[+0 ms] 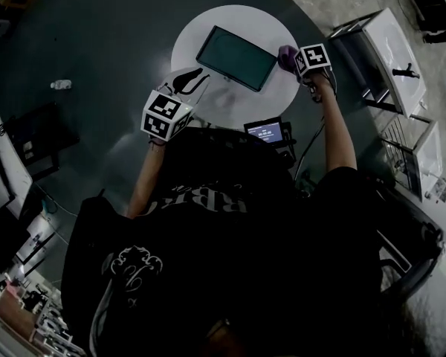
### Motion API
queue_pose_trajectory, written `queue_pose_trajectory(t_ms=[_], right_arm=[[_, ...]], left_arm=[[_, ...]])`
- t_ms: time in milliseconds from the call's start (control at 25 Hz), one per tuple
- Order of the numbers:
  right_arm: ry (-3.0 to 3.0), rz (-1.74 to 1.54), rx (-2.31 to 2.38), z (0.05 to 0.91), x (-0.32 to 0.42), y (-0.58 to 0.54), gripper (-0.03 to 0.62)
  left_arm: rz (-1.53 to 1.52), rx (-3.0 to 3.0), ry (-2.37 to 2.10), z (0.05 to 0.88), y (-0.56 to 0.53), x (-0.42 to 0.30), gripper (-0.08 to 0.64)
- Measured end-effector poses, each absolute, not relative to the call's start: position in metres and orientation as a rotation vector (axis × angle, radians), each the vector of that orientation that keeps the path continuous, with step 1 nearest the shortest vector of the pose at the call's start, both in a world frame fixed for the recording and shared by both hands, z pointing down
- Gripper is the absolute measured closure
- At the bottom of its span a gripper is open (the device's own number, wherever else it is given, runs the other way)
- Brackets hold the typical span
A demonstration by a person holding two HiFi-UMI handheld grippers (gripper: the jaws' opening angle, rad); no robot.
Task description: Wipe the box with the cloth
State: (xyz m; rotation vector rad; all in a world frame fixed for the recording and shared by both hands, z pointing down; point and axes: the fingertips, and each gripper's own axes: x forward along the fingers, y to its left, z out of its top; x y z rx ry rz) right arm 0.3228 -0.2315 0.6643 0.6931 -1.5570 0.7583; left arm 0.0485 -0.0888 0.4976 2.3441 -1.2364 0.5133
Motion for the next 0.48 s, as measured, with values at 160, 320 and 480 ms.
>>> queue_pose_trajectory(t_ms=[160,320,480], right_arm=[[-1.561,0.713,0.642,0.662,0.314,-0.239,0.515],[-1.552,0.661,0.595,0.662,0.296,-0.243,0.515],[-1.542,0.622,0.566,0.660,0.270,-0.247,0.515]], left_arm=[[0.492,2.318,-1.275,0.495,-0.087,0.045,0.471],[0.478,2.297,-1.303,0.495,-0.085,0.032,0.471],[0.464,2.276,-1.327,0.497,-0.079,0.009,0.471]])
